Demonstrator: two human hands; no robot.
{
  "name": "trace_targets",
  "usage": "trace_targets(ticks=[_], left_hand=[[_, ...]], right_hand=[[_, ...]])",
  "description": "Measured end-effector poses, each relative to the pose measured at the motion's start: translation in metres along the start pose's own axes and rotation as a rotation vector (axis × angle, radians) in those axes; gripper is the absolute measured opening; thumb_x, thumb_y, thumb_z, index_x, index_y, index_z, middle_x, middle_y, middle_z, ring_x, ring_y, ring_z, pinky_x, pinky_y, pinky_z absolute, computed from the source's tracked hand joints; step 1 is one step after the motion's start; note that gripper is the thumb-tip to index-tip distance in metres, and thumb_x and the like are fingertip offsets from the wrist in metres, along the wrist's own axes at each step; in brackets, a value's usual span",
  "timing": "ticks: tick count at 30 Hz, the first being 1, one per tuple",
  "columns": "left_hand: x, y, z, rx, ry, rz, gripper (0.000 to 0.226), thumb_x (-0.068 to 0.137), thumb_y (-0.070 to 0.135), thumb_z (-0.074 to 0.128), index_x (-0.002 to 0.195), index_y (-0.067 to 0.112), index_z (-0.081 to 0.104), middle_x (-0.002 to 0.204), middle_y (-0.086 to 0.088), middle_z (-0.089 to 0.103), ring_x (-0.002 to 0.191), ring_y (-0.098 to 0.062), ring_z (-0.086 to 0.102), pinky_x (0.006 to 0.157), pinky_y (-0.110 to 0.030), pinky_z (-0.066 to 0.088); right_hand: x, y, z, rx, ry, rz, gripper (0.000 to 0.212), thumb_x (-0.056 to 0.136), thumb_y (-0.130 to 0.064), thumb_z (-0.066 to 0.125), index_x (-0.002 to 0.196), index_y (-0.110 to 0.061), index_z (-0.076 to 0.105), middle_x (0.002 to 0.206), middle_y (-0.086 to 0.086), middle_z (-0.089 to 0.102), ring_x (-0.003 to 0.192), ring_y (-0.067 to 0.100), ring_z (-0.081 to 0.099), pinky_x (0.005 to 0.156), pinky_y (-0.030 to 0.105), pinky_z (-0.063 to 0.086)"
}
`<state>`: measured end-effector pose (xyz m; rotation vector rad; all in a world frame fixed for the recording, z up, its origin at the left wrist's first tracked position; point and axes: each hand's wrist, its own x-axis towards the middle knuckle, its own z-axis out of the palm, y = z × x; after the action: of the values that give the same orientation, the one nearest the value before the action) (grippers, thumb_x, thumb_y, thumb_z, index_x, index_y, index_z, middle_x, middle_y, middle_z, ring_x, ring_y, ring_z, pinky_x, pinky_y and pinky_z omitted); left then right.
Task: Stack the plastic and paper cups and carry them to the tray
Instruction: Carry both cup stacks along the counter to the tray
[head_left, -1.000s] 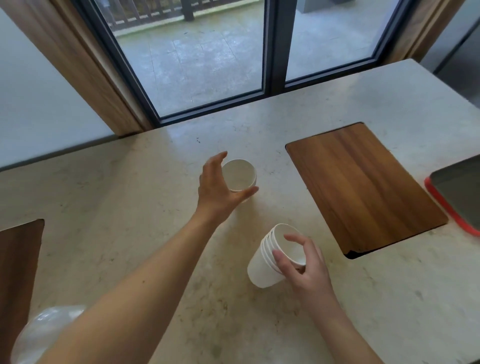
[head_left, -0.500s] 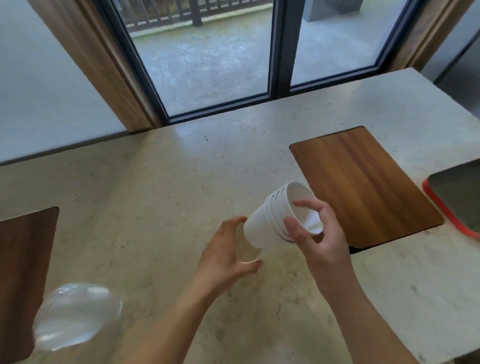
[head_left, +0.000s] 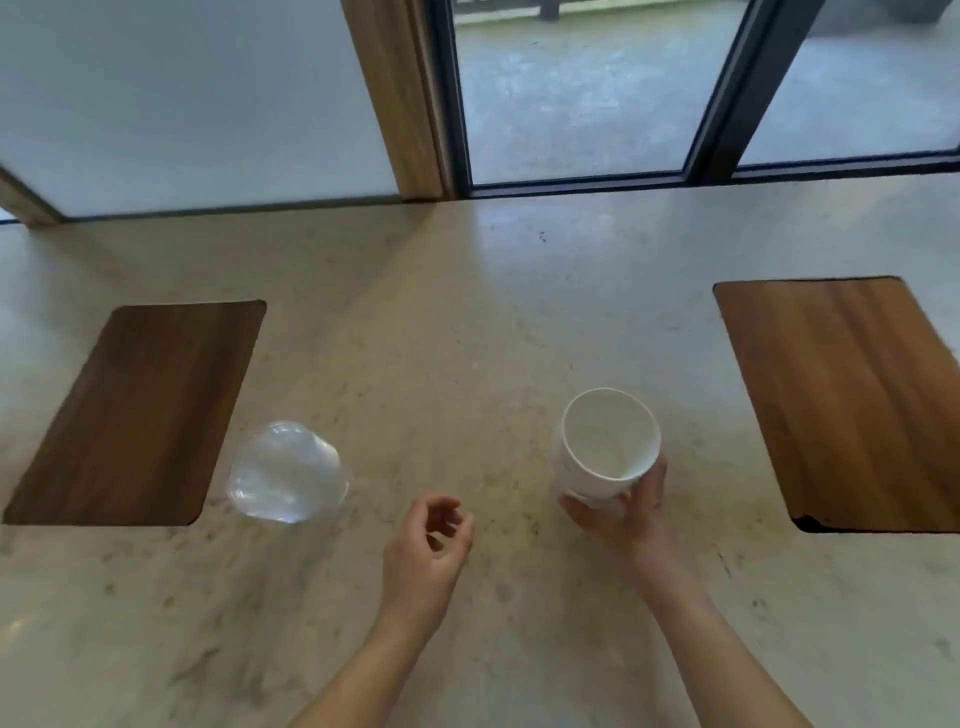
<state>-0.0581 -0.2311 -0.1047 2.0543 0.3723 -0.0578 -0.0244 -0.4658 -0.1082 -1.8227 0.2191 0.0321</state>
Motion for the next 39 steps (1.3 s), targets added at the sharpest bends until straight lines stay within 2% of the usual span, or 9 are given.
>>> trace_targets(ticks=[3, 5, 9, 13, 18, 21, 25, 31, 39], left_hand=[[-0.023, -0.032, -0.032, -0.106, 0.272, -0.163, 0.030, 0.085, 0.007, 0.080, 0.097, 0.023, 0.058, 0.083, -0.001, 0.064, 0.071, -0.015, 0.060, 0.066, -0.016, 0.047], [-0.025, -0.046, -0.050, -0.160, 0.413, -0.239, 0.040, 0.083, 0.010, 0.082, 0.108, 0.018, 0.052, 0.093, -0.006, 0.056, 0.078, -0.023, 0.055, 0.072, -0.027, 0.048], [0.005, -0.060, -0.086, -0.090, 0.490, -0.255, 0.089, 0.072, 0.033, 0.091, 0.138, 0.017, 0.035, 0.127, 0.000, 0.048, 0.098, -0.019, 0.054, 0.078, -0.026, 0.047], [0.047, -0.061, -0.103, -0.085, 0.356, -0.285, 0.101, 0.061, 0.047, 0.093, 0.140, 0.028, 0.033, 0.126, 0.008, 0.060, 0.102, -0.015, 0.062, 0.072, -0.026, 0.043], [0.064, -0.069, -0.103, -0.136, 0.195, -0.268, 0.084, 0.060, 0.051, 0.085, 0.128, 0.011, 0.056, 0.113, -0.006, 0.069, 0.099, -0.025, 0.069, 0.079, -0.042, 0.057], [0.061, -0.063, -0.099, -0.184, 0.113, -0.196, 0.060, 0.067, 0.031, 0.089, 0.117, 0.015, 0.060, 0.099, 0.007, 0.066, 0.083, -0.011, 0.066, 0.068, -0.024, 0.049], [0.050, -0.043, -0.079, -0.100, -0.050, -0.077, 0.060, 0.070, 0.026, 0.089, 0.121, 0.014, 0.059, 0.103, -0.002, 0.069, 0.089, -0.022, 0.063, 0.071, -0.024, 0.038], [0.012, 0.002, -0.035, -0.098, -0.332, 0.201, 0.079, 0.065, 0.044, 0.089, 0.130, 0.032, 0.047, 0.105, 0.020, 0.063, 0.090, 0.016, 0.058, 0.064, -0.002, 0.038], [-0.060, 0.038, 0.047, -0.035, -0.702, 0.350, 0.067, 0.062, 0.046, 0.090, 0.120, 0.025, 0.063, 0.108, 0.005, 0.071, 0.096, -0.009, 0.066, 0.075, -0.018, 0.049]], right_hand=[[0.000, 0.015, 0.015, 0.025, 0.032, 0.083, 0.094, 0.066, -0.024, 0.088, 0.130, -0.053, 0.026, 0.123, -0.016, 0.053, 0.112, 0.011, 0.062, 0.083, 0.024, 0.053], [0.001, 0.017, 0.020, 0.036, 0.096, 0.107, 0.092, 0.062, -0.036, 0.085, 0.134, -0.052, 0.030, 0.129, -0.005, 0.056, 0.115, 0.010, 0.060, 0.092, 0.038, 0.053], [0.007, 0.007, 0.032, -0.002, 0.153, 0.147, 0.100, 0.057, -0.047, 0.085, 0.139, -0.044, 0.029, 0.134, -0.006, 0.056, 0.121, 0.020, 0.057, 0.101, 0.053, 0.048], [-0.006, -0.007, 0.050, -0.088, 0.229, 0.136, 0.096, 0.059, -0.041, 0.090, 0.135, -0.040, 0.032, 0.131, -0.004, 0.058, 0.118, 0.021, 0.057, 0.099, 0.051, 0.048], [-0.041, -0.018, 0.068, -0.071, 0.307, 0.133, 0.083, 0.067, -0.024, 0.093, 0.134, -0.030, 0.045, 0.123, -0.004, 0.067, 0.110, 0.015, 0.066, 0.092, 0.045, 0.053], [-0.064, -0.030, 0.074, -0.070, 0.398, 0.130, 0.087, 0.066, -0.027, 0.093, 0.136, -0.029, 0.042, 0.123, -0.008, 0.066, 0.112, 0.018, 0.065, 0.093, 0.045, 0.052], [-0.105, -0.038, 0.069, -0.009, 0.526, 0.159, 0.092, 0.068, -0.034, 0.091, 0.138, -0.043, 0.032, 0.122, -0.030, 0.055, 0.112, 0.010, 0.061, 0.091, 0.034, 0.049], [-0.167, -0.037, 0.034, 0.065, 0.719, 0.217, 0.083, 0.065, -0.047, 0.091, 0.115, -0.075, 0.030, 0.124, -0.031, 0.056, 0.113, -0.005, 0.055, 0.081, 0.018, 0.044], [-0.256, -0.010, -0.033, 0.099, 0.986, 0.251, 0.093, 0.065, -0.045, 0.091, 0.139, -0.050, 0.035, 0.126, -0.025, 0.057, 0.122, 0.006, 0.057, 0.102, 0.045, 0.051]])
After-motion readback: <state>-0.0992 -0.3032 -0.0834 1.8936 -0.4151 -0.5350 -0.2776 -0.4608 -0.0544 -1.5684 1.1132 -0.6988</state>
